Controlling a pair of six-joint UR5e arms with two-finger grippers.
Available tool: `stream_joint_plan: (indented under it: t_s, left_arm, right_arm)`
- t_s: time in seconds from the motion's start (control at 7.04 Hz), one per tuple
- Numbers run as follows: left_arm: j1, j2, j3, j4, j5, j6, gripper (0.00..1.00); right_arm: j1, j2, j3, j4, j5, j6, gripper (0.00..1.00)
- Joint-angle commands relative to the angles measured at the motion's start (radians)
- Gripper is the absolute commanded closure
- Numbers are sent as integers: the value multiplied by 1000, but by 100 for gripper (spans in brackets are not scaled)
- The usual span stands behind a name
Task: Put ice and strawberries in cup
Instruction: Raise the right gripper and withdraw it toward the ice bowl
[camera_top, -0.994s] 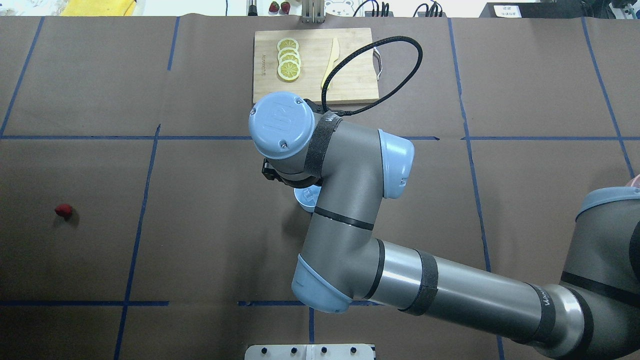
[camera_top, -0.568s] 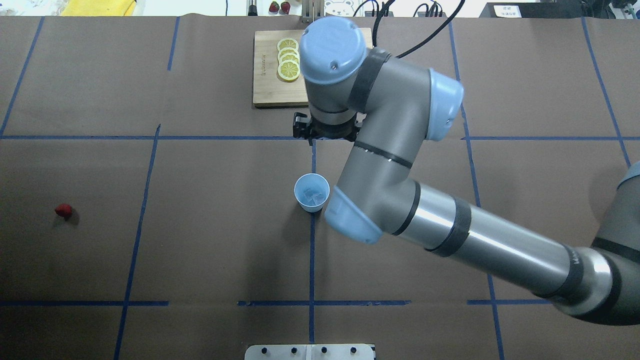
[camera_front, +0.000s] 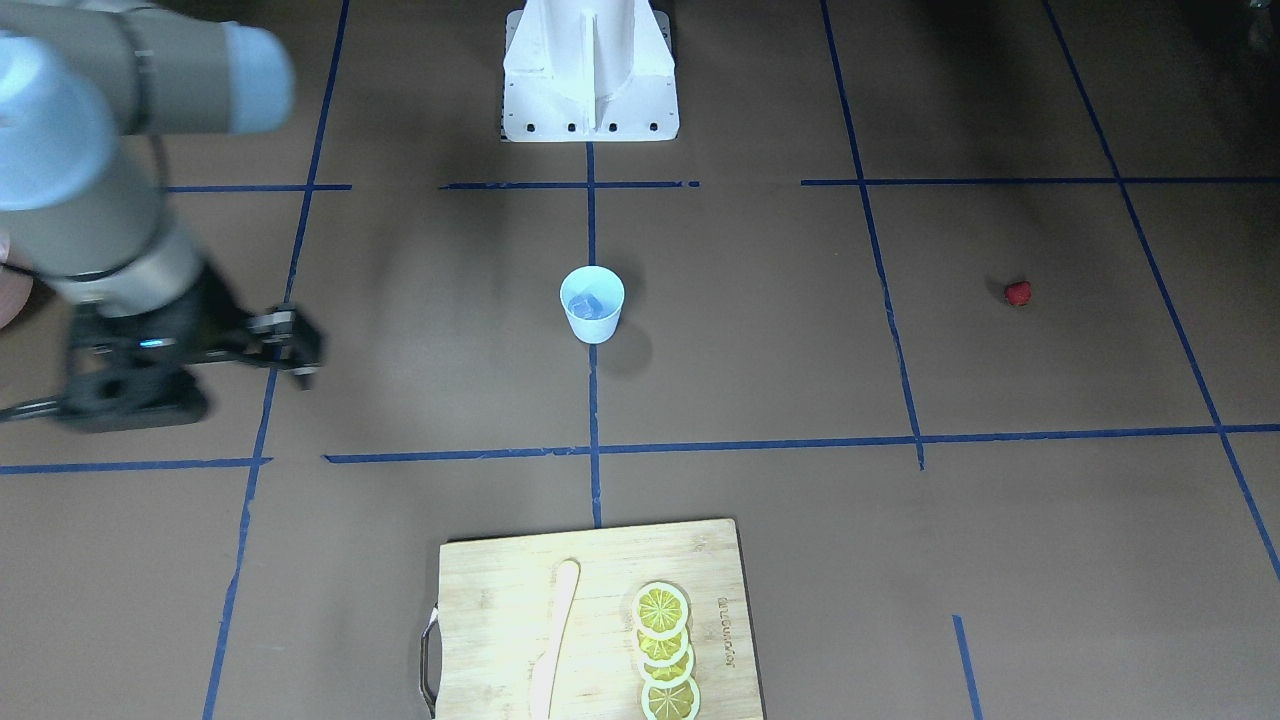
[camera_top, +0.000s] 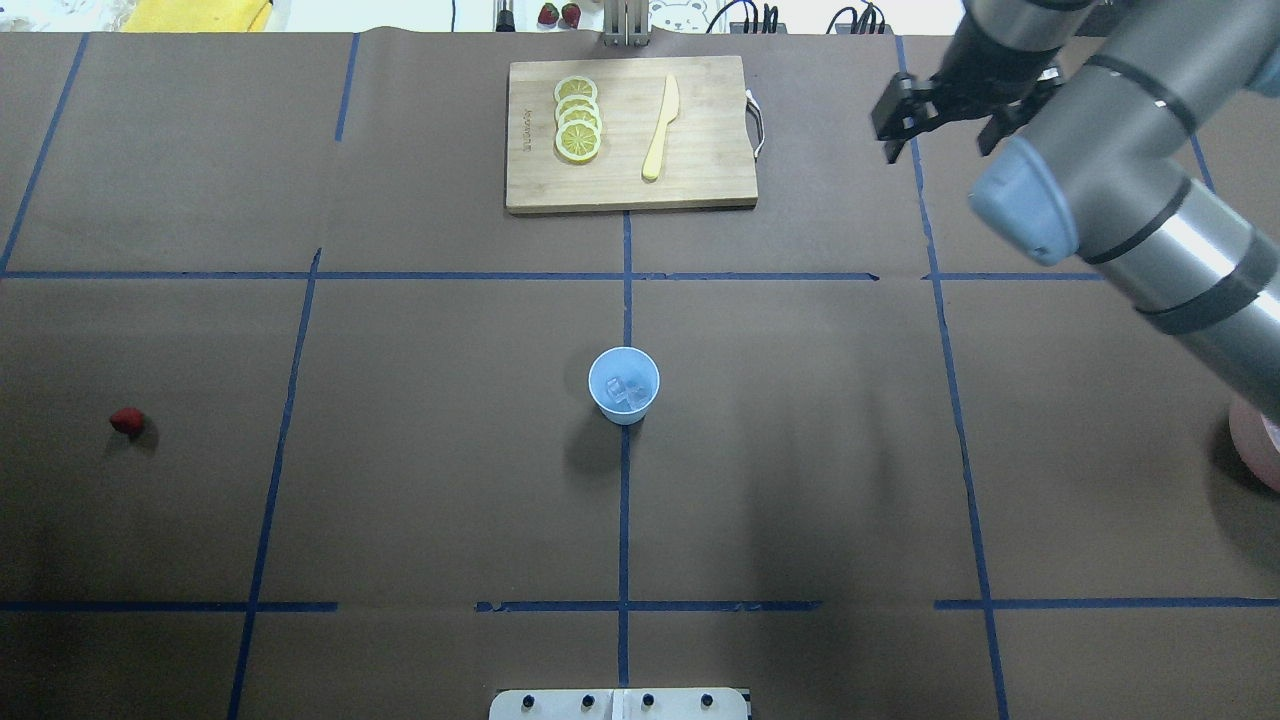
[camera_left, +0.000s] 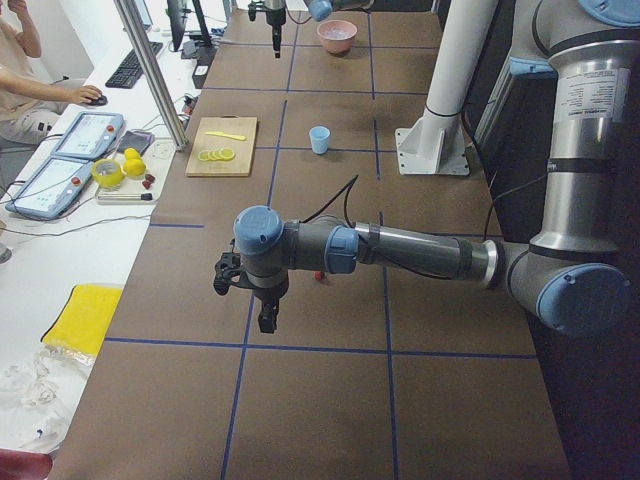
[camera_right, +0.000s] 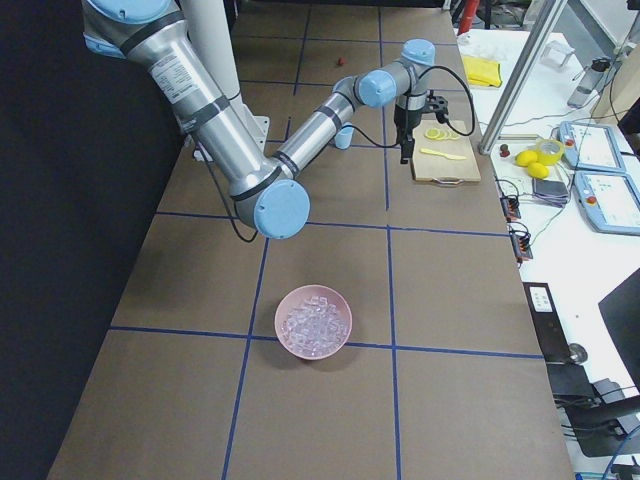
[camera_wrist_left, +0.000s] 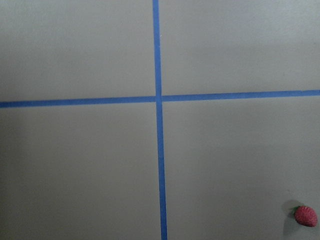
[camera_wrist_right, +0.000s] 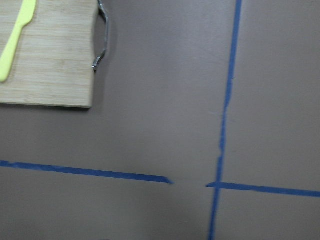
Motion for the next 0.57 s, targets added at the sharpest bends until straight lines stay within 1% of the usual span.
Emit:
stream_joint_plan:
  t_s: [0.0,0.14,0.43]
  left_arm:
    - [0,2,0,-30,1,1,0]
    - [0,-3,1,-33,0,1,0]
    - [2,-10,10,-58,-3,-1,0]
  right_arm:
    - [217,-187,9,0,99,-414,0]
    - [297,-279,9,3,121,-586,0]
    - [441,-463,6,9,121,-904,0]
